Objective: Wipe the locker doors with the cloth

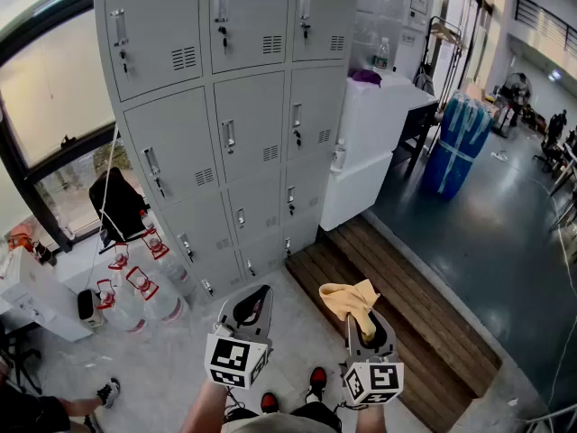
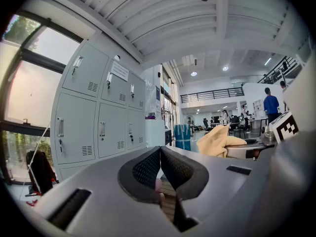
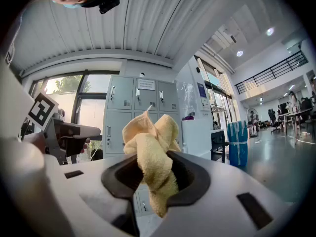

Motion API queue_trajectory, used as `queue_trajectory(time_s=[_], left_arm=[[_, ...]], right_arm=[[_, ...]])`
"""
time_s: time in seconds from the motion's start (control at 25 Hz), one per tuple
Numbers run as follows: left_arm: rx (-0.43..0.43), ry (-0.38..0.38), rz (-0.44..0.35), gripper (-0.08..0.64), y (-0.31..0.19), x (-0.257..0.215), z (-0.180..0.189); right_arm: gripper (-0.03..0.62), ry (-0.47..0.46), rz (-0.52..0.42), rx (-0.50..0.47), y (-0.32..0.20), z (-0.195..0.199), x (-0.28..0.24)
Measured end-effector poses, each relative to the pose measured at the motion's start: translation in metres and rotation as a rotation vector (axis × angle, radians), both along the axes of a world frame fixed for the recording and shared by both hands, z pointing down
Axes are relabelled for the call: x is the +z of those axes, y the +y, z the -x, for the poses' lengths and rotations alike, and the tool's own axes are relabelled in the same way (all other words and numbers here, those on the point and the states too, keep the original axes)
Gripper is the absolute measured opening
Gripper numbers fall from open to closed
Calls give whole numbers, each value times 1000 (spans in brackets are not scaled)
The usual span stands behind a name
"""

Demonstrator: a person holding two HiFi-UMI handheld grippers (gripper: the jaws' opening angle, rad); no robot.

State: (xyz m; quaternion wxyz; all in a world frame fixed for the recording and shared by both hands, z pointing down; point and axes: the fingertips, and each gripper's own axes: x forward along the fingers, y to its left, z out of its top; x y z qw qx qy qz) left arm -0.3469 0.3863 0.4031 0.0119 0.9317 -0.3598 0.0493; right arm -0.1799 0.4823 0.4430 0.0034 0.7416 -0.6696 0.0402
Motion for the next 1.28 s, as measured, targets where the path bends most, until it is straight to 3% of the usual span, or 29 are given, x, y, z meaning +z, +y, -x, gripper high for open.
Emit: queue_trajectory(time_s=[0.64, 1.28], left_arm=[[-18, -26, 33, 23, -32, 16, -59], [-45, -22, 11, 23, -79, 7, -165]], right_arm=[[132, -33, 25, -36, -38, -55, 18], [132, -29, -3, -89, -92, -156, 10]])
